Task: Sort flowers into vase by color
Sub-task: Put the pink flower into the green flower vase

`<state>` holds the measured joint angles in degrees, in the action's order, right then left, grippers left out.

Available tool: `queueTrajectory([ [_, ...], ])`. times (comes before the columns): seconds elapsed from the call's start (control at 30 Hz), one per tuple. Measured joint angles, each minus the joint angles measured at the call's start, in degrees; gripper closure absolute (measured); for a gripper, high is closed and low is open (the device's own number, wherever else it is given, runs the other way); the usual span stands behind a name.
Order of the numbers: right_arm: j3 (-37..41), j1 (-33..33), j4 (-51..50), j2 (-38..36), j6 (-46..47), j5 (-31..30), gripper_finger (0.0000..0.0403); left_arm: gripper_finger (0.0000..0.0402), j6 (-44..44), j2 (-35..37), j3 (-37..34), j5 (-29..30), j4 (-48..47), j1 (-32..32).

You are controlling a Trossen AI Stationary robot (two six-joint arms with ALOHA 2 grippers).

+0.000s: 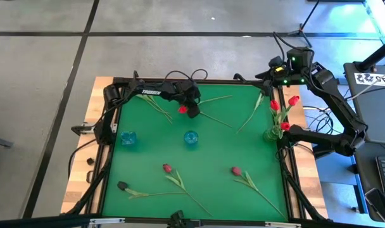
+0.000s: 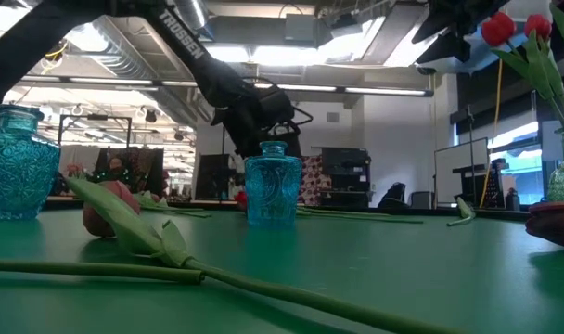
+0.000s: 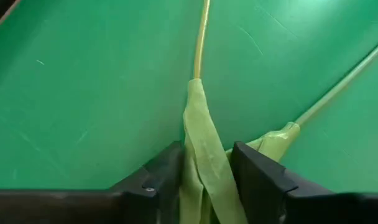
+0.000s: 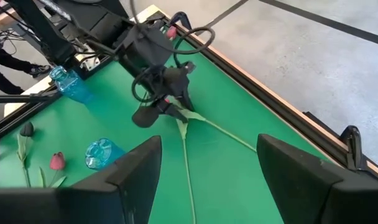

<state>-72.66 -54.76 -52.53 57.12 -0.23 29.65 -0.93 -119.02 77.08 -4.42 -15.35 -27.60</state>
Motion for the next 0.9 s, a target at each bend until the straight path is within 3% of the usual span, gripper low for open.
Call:
queueTrajectory([
  [0.3, 0.0, 0.0, 0.27, 0.0, -1.53, -0.74, 0.0139, 0.0391, -1.82, 0.58, 0.0, 4.81, 0.22, 1.51],
  [0.47, -0.01, 0.01, 3.39, -0.66, -2.64, -0.82, 0.0139, 0.0394, -3.44, 4.22, 0.81, 7.1, -1.6, 1.78],
  [0.67, -1.48, 0.0, 6.99, -3.02, -6.77, -1.63, 0.0139, 0.0399, -6.75, 16.12, 2.29, 7.6, -3.74, 4.1],
  [0.9, -7.28, 0.04, 14.49, -4.13, -6.85, 3.45, 0.0139, 0.04, -14.91, 27.84, 2.36, 5.35, -7.15, 14.22],
])
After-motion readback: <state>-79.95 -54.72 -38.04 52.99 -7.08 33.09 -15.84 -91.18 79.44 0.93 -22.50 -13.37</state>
